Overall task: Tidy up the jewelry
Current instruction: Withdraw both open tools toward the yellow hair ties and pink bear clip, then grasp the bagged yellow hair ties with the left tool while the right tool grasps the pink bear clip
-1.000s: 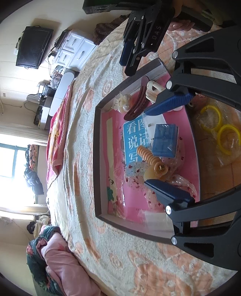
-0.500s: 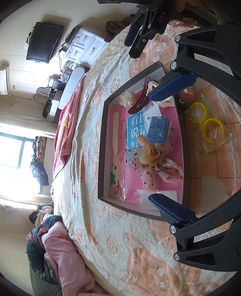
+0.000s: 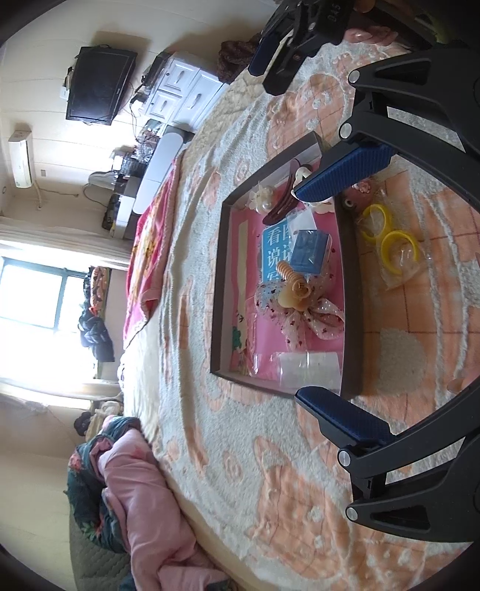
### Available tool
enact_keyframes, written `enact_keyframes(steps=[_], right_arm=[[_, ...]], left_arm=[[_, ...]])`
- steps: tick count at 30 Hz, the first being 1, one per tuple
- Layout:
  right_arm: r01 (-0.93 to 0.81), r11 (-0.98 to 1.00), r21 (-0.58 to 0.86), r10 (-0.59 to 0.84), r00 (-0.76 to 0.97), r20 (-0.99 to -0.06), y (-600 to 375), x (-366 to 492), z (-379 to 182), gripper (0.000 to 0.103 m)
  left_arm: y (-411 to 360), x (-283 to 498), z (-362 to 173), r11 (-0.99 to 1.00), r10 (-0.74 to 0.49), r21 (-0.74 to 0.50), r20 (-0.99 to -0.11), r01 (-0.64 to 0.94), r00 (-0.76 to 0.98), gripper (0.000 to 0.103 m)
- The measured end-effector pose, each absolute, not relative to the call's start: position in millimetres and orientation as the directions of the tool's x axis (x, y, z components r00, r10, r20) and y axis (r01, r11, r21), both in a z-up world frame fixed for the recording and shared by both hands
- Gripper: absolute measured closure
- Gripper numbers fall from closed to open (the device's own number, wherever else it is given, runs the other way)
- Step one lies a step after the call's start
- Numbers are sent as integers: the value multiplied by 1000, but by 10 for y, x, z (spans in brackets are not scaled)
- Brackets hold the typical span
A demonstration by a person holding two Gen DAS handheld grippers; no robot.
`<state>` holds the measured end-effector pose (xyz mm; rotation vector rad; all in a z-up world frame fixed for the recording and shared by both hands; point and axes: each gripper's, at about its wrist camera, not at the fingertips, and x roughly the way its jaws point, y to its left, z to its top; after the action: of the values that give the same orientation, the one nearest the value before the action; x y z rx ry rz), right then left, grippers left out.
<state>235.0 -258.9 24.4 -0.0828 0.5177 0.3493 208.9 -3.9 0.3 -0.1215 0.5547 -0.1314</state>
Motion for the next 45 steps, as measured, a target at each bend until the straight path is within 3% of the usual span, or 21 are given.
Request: enact_keyframes(steps=[26, 35, 45], right_arm=[[-423, 906, 6, 370, 786, -495, -2310, 1710, 141, 10], [-435, 901, -2, 360, 749, -557, -2252, 1780, -154, 10], [-489, 871, 43, 381, 617, -689, -2144, 2316, -589, 30]], left_arm=[[125, 1558, -40, 990, -128, -117, -495, 80, 859, 11], [38, 1609, -337, 988, -156, -79, -563, 135, 811, 11], [-225, 1972, -714, 955, -245, -40, -665, 294, 706, 11]])
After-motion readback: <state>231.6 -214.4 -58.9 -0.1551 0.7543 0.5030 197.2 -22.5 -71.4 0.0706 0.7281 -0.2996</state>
